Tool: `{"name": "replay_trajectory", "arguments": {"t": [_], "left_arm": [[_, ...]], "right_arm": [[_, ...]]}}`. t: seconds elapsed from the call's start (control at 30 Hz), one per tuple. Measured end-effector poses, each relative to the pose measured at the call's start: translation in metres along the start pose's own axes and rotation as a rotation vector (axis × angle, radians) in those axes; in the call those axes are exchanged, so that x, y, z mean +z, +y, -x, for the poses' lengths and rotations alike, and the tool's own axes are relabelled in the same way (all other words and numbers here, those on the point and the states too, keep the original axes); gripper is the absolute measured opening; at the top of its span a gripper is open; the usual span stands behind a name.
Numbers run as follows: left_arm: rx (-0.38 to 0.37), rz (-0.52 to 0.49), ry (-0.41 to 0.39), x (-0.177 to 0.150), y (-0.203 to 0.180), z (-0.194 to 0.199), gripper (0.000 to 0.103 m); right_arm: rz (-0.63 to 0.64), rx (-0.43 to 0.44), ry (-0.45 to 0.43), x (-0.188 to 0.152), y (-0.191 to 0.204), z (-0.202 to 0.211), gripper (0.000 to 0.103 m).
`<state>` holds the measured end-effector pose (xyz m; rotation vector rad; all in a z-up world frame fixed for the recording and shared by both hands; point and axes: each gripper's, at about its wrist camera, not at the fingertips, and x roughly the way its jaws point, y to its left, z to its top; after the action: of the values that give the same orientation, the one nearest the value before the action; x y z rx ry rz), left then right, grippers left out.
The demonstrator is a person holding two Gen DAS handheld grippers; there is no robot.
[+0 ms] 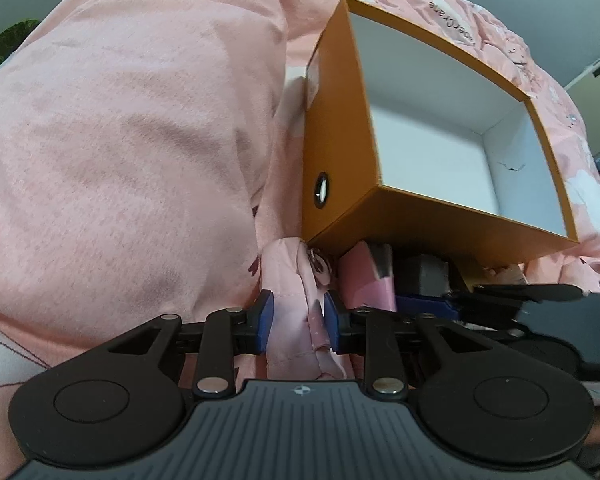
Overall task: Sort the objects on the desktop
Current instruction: 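Lift the pink pouch with the left tool while the right tool lifts the pink wallet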
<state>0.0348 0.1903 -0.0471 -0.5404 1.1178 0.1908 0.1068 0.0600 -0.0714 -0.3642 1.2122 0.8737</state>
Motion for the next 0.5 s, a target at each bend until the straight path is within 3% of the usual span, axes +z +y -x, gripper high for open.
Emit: {"name": "replay_trajectory", "arguments": {"t": [0.2, 0.5], "left_arm": [[0.037, 0.0, 0.008, -0.001, 0.0, -0.006, 0.036], [-0.106, 0.077, 0.007, 0.003, 0.0, 0.006, 0.036]], "right_arm": [[-0.002, 0.056, -0.044, -0.008, -0.01, 0.019, 0.023], [-0.073, 0.222, -0.157, -0.014, -0.034, 0.079, 0.022]]}}
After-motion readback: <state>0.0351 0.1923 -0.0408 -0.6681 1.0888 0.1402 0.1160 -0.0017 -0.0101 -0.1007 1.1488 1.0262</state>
